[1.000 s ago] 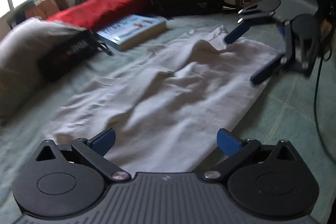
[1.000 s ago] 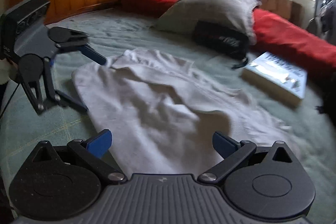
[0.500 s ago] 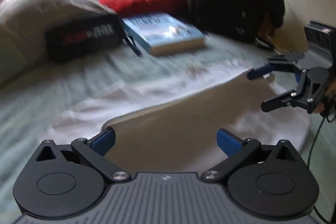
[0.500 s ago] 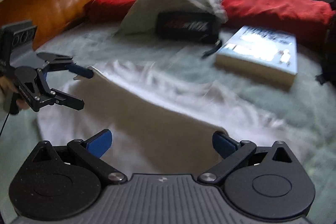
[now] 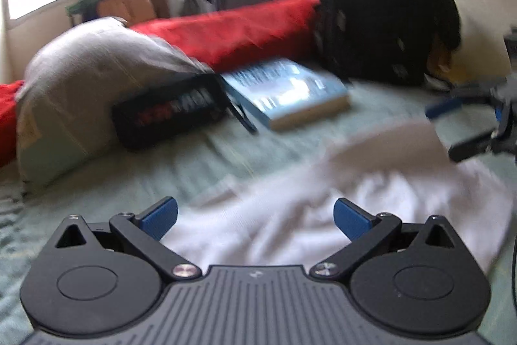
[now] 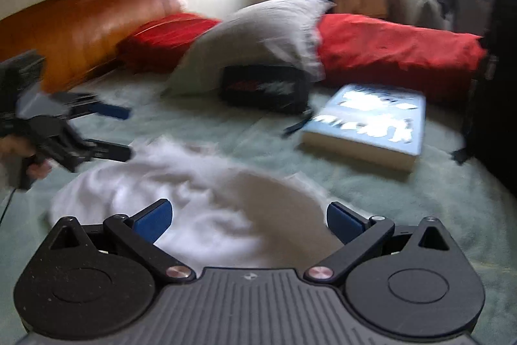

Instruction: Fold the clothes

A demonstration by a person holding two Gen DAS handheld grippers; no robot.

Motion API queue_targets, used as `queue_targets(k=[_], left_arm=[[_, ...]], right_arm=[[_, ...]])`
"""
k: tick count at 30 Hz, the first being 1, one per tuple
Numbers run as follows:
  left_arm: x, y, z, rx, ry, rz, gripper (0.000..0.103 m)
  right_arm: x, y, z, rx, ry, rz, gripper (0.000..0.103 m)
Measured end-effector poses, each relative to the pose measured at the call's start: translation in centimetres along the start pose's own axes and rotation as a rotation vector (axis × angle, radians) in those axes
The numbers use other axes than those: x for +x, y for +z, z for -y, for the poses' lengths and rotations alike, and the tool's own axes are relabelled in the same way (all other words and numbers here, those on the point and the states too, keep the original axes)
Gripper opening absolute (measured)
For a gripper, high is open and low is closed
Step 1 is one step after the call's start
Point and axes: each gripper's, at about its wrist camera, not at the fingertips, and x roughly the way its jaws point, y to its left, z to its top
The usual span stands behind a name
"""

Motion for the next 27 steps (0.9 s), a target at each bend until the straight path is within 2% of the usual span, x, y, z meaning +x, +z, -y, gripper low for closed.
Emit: queue_targets(k=[3,6,9,10,14,16,18,20,23,25,27], left_arm=[[1.3,-1.9,1.0,0.036,-0.002,-0.057,0.102],[3.0,-3.1,0.5,-0.023,0.013,-0.108,0.102],[2.9,-3.1,-0.6,-0.094,0.025,-0.098,0.102],[2.5,-2.9,-0.7,-0.089,0.032,-0.082,0.102],[1.6,-1.9,-1.0,-0.075,0.015,-0.033,0.102],[2.1,-1.6,-1.0,-0.081,0.002,-0.028,0.102],[3.3,-1.9,-1.0,-0.111,-0.023,-0.051,0.102],[4.4,-2.2,-1.1,-0.139,-0.037,-0.077,0.102],[5.0,-3.0,-2.0,-0.168,0.036,-0.106,0.103],[3.8,-2.8,-2.5,-0.186,0.066,-0.112,0.102],[1.8,-2.7,-2.1,-0.147,0.087,-0.088,0.102]], right_arm=[[1.2,-1.0,-0.6,-0.063,0.017,-0.045,0.103],[3.6,-0.6,0.9,-0.065,-0.101,-0.065,0.103],[4.4,0.9,4.5,0.082,-0.226,-0.043,0.103],[3.8,1.1,5.2,0.127,-0.223,-0.015,0.103],[0.0,1.3,5.0,0.166,-0.115,0.089,0.103],[-0.6,0.9,4.0,0.146,-0.024,0.077,0.103],[0.3,0.1,3.2,0.112,0.016,0.028,0.103],[2.1,-0.8,2.8,0.080,-0.012,-0.036,0.103],[4.6,-2.5,4.5,0.141,-0.076,-0.134,0.103],[3.2,-2.6,5.0,0.191,-0.054,-0.088,0.103],[1.4,-2.2,4.3,0.199,-0.078,-0.074,0.103]])
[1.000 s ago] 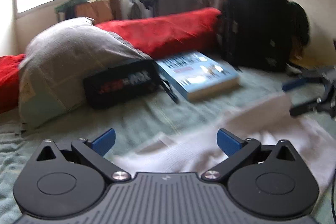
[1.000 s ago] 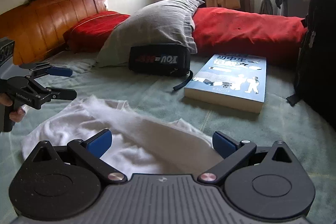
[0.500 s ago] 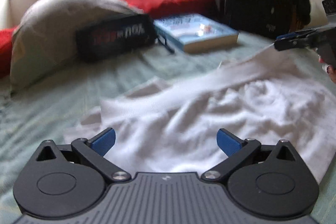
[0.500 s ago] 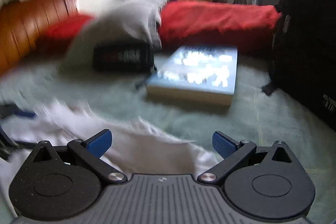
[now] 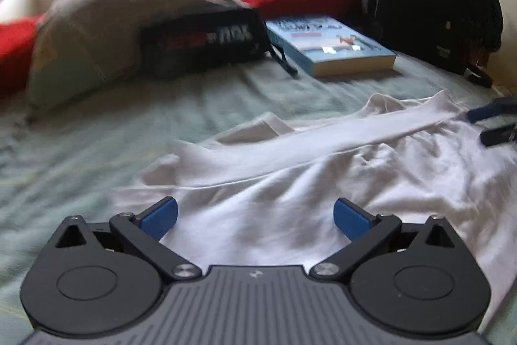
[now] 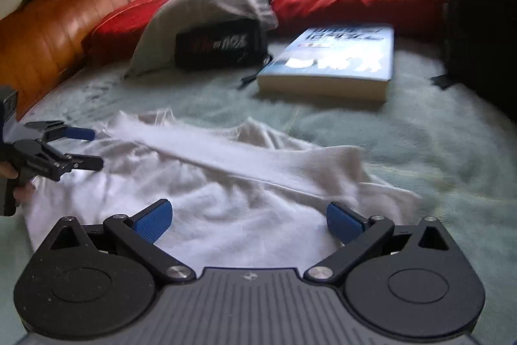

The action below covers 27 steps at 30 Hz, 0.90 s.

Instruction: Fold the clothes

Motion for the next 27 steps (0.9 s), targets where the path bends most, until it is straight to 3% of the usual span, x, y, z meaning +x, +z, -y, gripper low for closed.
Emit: queue_targets(k=[1,4,7,9,12,15,19,23,27], left_arm=[[-1.0,-0.1,0.1,0.018,0.003,0.014,0.102],[-3.7,-1.8,1.0,0.068,-0.083,0.049,0.102],[-5.2,-4.7,1.9,0.088,-0.154,0.012,0.102],[-5.4,-7.1,1.9,0.087,-0.127,-0.053,0.102],[-7.4,-8.9,1.3,0.046,-0.126,-0.058,0.102],[-9.6,-9.0,1.6,0.070,-0.100,-0.066,0.102],[-11.7,-8.6,4.4,0.254,0.012,-0.012,0.102],[-11.1,-9.5,9.0,0.566,0.179,0.029,0.102],[-9.8,-11.0,11.9,0.784,0.245,0.038,0.102]], right_arm=[[-1.1,-0.1,-0.6,-0.010,0.004,0.015,0.103],[-3.3,-1.3,-2.7,-0.040,0.071,0.019,0.103],[-4.5,-3.9,-4.4,-0.062,0.111,-0.012,0.103],[-4.9,-6.2,-4.7,-0.062,0.093,-0.051,0.103],[-6.2,-9.1,-4.0,-0.040,0.064,-0.065,0.103],[-8.9,-9.5,-4.3,-0.026,0.036,-0.049,0.103],[-10.7,-9.6,-6.3,-0.137,-0.072,-0.048,0.103],[-9.7,-10.3,-9.8,-0.380,-0.230,-0.054,0.103],[-7.7,-11.5,-12.3,-0.599,-0.351,-0.090,0.103]])
